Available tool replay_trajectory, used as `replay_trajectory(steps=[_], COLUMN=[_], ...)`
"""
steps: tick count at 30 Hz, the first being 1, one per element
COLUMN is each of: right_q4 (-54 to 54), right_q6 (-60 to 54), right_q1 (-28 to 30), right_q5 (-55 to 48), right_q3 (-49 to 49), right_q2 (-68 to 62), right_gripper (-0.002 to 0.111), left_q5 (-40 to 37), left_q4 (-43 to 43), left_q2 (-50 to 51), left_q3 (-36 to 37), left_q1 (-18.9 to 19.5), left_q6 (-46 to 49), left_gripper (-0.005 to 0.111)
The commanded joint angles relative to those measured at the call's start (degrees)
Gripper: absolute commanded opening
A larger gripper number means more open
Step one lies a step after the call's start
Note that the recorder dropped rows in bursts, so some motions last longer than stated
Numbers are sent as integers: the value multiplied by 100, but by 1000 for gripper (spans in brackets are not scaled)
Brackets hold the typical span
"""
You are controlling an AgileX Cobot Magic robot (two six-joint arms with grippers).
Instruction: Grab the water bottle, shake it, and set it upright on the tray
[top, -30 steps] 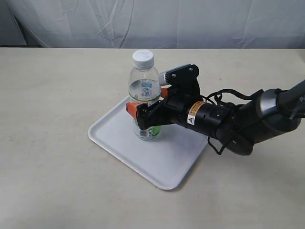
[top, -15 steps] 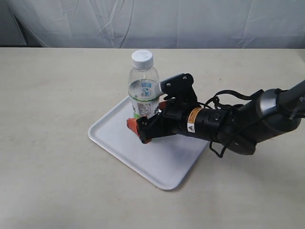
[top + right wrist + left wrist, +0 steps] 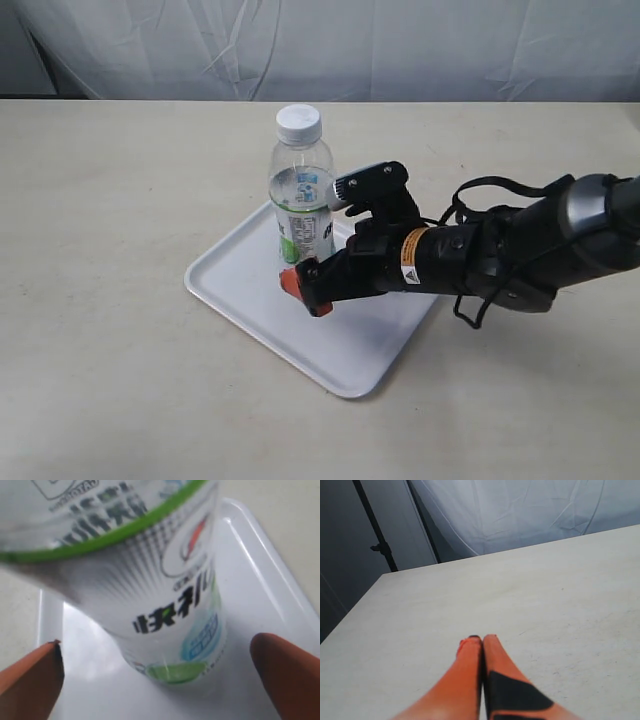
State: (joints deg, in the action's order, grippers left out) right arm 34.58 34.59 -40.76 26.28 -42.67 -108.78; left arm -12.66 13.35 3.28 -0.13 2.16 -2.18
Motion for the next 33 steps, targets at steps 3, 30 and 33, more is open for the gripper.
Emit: replay_trajectory(steps=[3, 30, 33], right_q4=[774, -795, -1529], right_q6=[703, 1490, 1490], right_q1=[-2, -1051, -1076], right_q5=[-946, -4987, -5157], right_q3=[31, 1202, 1202], right_q2=[444, 3883, 4421], right_gripper=[103, 1, 1], left_q5=[76, 76, 76], left_q4=[-21, -21, -21], left_q2=[-24, -24, -24], left_q3=[13, 13, 13], left_q1=[5, 5, 5], left_q6=[-40, -40, -40], left_gripper=[0, 0, 0])
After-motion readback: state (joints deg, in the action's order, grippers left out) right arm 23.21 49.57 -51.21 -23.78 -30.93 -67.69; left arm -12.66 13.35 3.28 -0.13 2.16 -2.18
